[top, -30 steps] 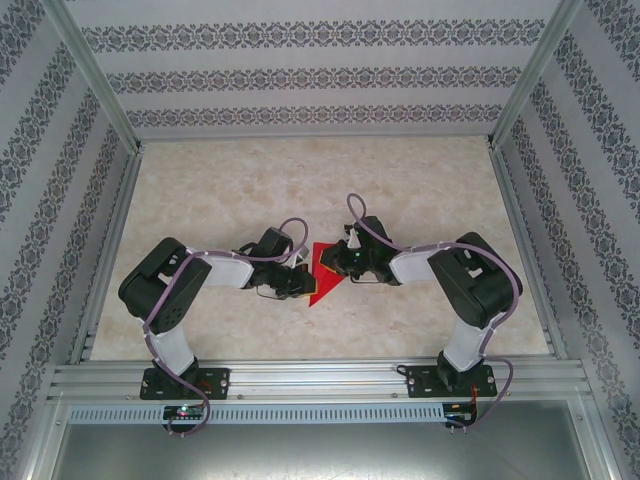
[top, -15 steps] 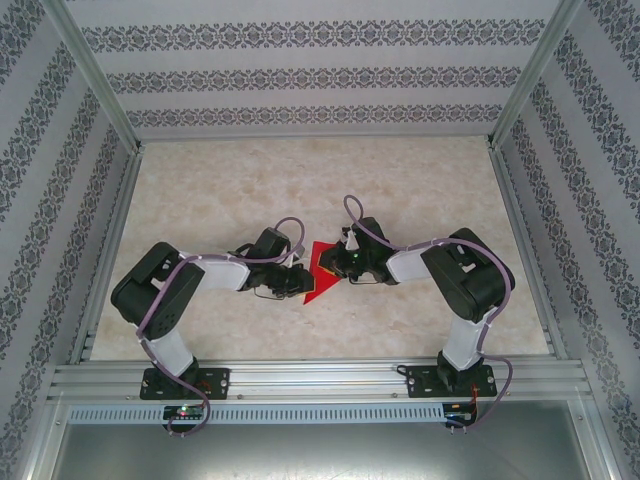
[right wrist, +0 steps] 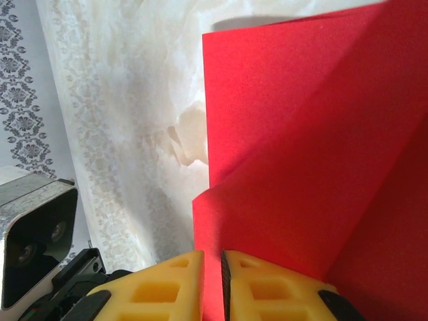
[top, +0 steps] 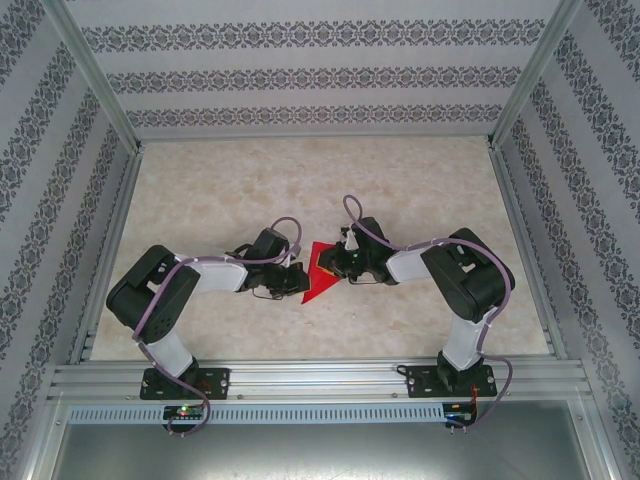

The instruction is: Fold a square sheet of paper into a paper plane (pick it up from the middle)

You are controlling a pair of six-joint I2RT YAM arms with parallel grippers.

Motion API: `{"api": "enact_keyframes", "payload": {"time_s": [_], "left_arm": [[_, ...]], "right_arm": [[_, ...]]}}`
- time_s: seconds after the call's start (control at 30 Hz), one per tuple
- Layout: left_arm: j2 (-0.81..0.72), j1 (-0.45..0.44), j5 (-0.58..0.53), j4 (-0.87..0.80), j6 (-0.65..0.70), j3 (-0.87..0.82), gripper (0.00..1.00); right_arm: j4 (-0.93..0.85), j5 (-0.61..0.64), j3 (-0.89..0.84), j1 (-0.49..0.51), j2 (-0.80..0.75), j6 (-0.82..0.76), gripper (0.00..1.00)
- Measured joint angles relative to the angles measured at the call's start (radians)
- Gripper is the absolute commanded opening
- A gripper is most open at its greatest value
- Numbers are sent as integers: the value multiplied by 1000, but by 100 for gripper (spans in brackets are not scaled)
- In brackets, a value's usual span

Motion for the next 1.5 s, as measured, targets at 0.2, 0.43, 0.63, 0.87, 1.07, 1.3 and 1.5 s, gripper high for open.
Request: {"api": "enact_keyframes", "payload": {"time_s": [0.2, 0.43, 0.63, 0.87, 1.07, 1.3, 1.5], "left_arm": [[-3, 0, -5, 6, -42, -11, 0], [-3, 3, -4, 13, -71, -18, 0], [0, 6, 3, 11, -71, -16, 0], [10, 6, 10, -8, -32, 2, 0], [19, 6, 26, -24, 14, 14, 0], [33, 6, 49, -26, 42, 25, 0], [36, 6, 56, -27, 43, 26, 0]], "right_arm": [[0, 0, 0, 0, -11, 0, 18], [-15, 0, 6, 0, -60, -7, 18], [-35, 0, 31, 20, -56, -8, 18], [-46, -26, 72, 53, -20, -26, 19], [-108, 30, 77, 56, -19, -49, 18], [-143, 66, 74, 43, -10, -61, 18], [-131, 71, 73, 43, 21, -60, 17]]}}
